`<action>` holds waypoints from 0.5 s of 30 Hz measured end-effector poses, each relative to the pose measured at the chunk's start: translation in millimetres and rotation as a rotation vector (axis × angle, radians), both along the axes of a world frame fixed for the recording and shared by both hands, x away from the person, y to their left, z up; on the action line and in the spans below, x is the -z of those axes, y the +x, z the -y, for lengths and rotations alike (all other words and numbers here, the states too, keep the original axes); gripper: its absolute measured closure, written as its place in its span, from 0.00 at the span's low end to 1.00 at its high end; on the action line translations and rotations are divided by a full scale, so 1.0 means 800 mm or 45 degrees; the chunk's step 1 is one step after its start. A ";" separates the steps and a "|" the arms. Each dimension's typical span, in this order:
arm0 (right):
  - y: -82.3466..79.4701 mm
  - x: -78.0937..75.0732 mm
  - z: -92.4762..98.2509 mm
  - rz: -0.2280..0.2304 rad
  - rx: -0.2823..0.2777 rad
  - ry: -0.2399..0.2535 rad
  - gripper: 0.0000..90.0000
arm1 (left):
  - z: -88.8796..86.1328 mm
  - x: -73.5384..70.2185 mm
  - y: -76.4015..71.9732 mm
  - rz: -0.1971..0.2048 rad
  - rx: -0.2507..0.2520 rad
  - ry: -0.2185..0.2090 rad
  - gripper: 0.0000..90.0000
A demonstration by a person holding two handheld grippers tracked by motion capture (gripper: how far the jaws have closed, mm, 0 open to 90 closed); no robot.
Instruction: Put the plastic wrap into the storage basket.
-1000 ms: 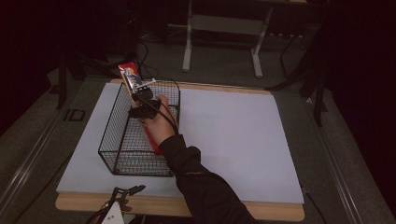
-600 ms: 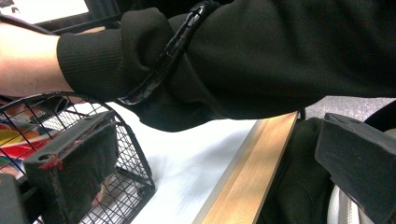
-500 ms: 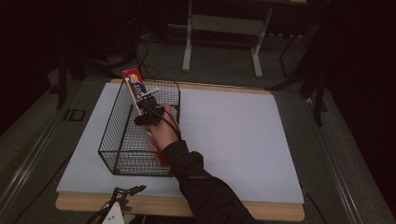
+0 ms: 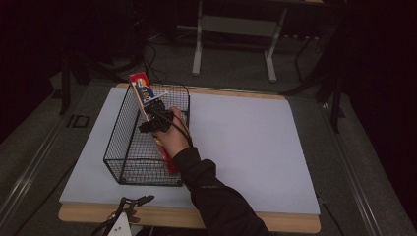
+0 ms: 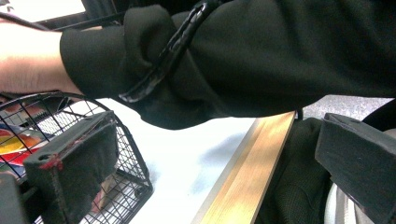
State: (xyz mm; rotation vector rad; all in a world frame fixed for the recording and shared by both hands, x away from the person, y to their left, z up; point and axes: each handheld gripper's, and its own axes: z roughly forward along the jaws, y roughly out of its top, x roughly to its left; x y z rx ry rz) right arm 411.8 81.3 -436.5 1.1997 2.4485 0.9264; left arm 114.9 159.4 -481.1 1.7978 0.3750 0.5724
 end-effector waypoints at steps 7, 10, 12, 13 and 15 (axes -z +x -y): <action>-0.004 -0.014 0.020 0.016 -0.084 0.089 0.12 | 0.001 0.001 0.000 -0.002 0.005 0.003 0.00; -0.009 -0.020 0.034 0.061 -0.114 0.074 0.14 | 0.001 0.001 0.001 -0.003 0.006 0.005 0.00; -0.014 -0.025 0.047 0.094 -0.143 0.094 0.14 | 0.002 0.001 0.001 -0.005 0.007 0.009 0.00; -0.016 -0.027 0.054 0.105 -0.155 0.110 0.15 | 0.002 0.001 0.001 -0.006 0.008 0.012 0.00; -0.019 -0.032 0.068 0.117 -0.186 0.128 0.15 | 0.003 0.002 0.002 -0.008 0.013 0.019 0.00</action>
